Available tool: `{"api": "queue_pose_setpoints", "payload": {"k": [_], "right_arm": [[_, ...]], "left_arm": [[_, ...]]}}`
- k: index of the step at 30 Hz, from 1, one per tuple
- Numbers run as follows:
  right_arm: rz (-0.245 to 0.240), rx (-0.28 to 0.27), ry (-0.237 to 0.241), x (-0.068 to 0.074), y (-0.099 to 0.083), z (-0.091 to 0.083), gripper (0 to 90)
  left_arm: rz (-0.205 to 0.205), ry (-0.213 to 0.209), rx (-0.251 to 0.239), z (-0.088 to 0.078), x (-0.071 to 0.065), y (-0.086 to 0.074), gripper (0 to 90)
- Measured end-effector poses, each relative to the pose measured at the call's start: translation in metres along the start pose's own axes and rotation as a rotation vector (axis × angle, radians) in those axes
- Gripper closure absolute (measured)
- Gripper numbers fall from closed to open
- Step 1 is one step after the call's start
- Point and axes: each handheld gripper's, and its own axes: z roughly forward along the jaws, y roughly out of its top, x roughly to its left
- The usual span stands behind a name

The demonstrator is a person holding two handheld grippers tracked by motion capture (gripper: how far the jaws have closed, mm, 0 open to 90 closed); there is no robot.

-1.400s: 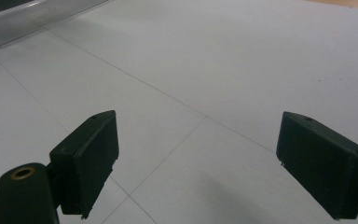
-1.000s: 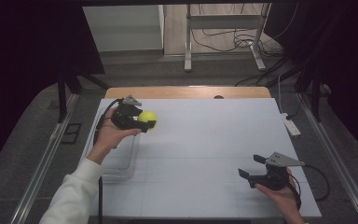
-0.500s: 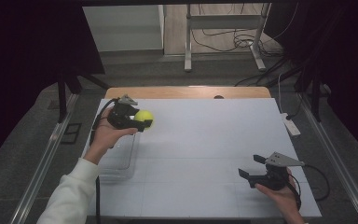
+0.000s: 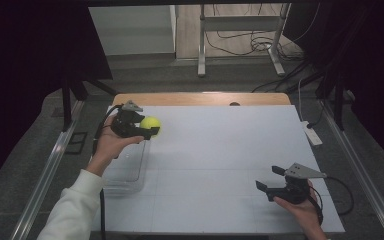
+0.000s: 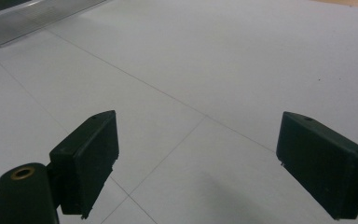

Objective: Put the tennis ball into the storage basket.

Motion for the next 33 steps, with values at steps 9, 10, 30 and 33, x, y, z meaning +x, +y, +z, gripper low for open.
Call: {"api": "queue_pose_setpoints", "payload": {"k": [9, 10, 30, 33], "right_arm": [[-0.001, 0.000, 0.000, 0.000, 0.000, 0.000, 12.7], [-0.001, 0.000, 0.000, 0.000, 0.000, 0.000, 12.7], [0.000, 0.000, -0.001, -0.001, 0.000, 0.000, 12.7], [0.002, -0.001, -0.002, -0.001, 0.000, 0.000, 12.7]], "left_arm": [[-0.022, 0.019, 0.003, -0.002, 0.007, -0.004, 27.5], [-0.022, 0.022, 0.003, -0.002, 0.008, -0.004, 27.5], [-0.067, 0.076, 0.006, -0.005, 0.026, -0.010, 27.4], [-0.075, 0.084, 0.005, -0.005, 0.029, -0.011, 27.4]]}}
